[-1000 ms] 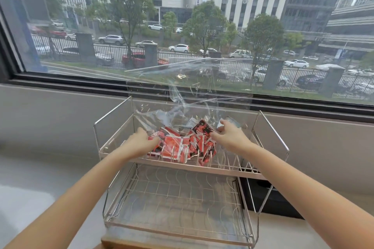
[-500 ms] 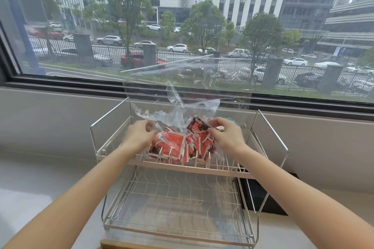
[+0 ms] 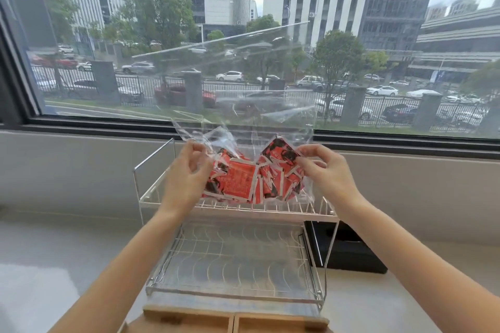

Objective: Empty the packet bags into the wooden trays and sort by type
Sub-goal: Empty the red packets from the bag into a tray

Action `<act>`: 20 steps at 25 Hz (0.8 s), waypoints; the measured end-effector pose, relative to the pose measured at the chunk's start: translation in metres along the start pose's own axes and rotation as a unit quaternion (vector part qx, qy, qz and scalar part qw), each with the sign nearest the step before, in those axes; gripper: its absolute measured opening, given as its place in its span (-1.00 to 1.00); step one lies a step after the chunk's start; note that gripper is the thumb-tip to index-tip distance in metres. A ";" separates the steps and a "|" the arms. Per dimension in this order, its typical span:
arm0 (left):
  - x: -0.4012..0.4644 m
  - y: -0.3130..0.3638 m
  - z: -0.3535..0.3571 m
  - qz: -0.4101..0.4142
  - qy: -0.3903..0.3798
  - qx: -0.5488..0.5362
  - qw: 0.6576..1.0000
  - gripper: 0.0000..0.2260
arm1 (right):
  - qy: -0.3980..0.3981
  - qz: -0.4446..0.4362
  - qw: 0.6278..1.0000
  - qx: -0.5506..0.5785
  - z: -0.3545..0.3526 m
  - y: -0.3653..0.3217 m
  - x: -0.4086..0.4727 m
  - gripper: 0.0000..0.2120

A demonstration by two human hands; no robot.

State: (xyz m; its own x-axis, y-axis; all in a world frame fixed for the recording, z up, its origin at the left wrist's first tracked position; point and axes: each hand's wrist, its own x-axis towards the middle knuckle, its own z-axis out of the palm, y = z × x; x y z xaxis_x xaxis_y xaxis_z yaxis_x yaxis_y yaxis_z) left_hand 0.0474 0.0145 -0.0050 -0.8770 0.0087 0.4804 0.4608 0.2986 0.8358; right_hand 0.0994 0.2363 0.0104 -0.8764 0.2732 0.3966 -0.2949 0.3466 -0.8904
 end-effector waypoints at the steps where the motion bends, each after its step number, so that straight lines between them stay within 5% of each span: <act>1: -0.019 0.003 0.000 -0.013 -0.008 -0.017 1.000 -0.93 | -0.002 0.004 1.000 0.002 -0.006 0.000 -0.019 -0.89; 6: -0.108 0.000 0.011 -0.147 -0.001 -0.131 0.980 -0.81 | 0.002 0.082 0.997 0.014 -0.021 0.028 -0.118 -0.88; 10: -0.167 -0.026 0.024 -0.249 -0.090 -0.153 0.952 -0.80 | -0.004 0.166 0.986 0.006 -0.024 0.060 -0.181 -0.94; 15: -0.227 -0.048 0.036 -0.284 -0.136 -0.139 0.939 -0.94 | -0.020 0.273 0.962 0.005 -0.025 0.103 -0.235 -0.88; 20: -0.254 -0.066 0.035 -0.313 -0.136 -0.131 0.931 -0.86 | -0.049 0.320 0.946 0.019 -0.022 0.129 -0.265 -0.85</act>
State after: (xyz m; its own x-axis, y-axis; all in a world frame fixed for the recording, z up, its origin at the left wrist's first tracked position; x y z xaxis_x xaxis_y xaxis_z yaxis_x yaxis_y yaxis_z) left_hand 0.2344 0.0260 -0.1915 -0.9701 0.1639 -0.1788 -0.1669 0.0835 0.9824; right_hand 0.3020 0.2282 -0.2042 -0.9104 0.3317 -0.2473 0.2962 0.1052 -0.9493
